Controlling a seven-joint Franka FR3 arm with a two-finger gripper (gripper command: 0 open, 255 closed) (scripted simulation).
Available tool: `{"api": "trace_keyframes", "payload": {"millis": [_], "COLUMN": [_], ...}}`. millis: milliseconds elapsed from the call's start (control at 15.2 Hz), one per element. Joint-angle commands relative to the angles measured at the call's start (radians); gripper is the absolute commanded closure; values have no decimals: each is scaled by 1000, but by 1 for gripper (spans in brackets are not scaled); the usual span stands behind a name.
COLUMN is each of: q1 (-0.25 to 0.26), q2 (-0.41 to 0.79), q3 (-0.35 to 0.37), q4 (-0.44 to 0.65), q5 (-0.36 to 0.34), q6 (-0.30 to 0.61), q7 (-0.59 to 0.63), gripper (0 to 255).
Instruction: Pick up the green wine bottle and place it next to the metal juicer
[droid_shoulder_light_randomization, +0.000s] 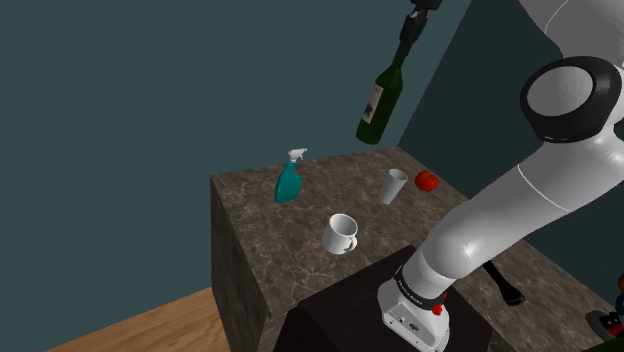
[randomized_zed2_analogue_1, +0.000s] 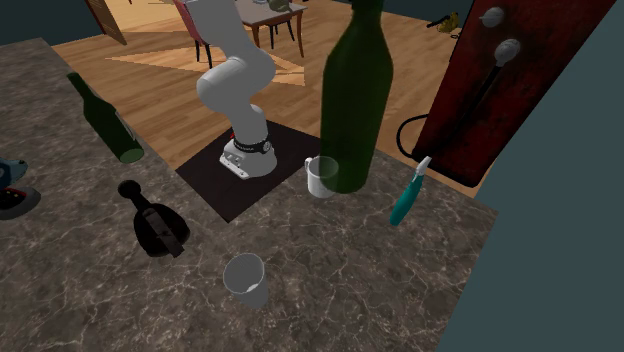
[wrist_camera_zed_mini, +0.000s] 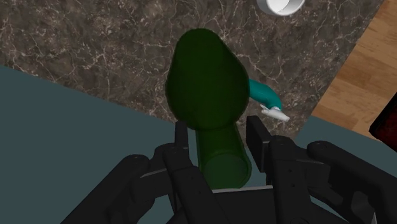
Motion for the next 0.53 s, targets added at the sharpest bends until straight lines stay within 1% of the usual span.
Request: {"api": "trace_keyframes", "payload": {"millis": [0, 462], "q1": [0, -10], "q2": [22, 134], "q3": [-3, -28], "q4": [54, 298], "q5": [5, 37], "q6": [-32, -168], "q7": [-5, -37], "gripper": [255, 255]}}
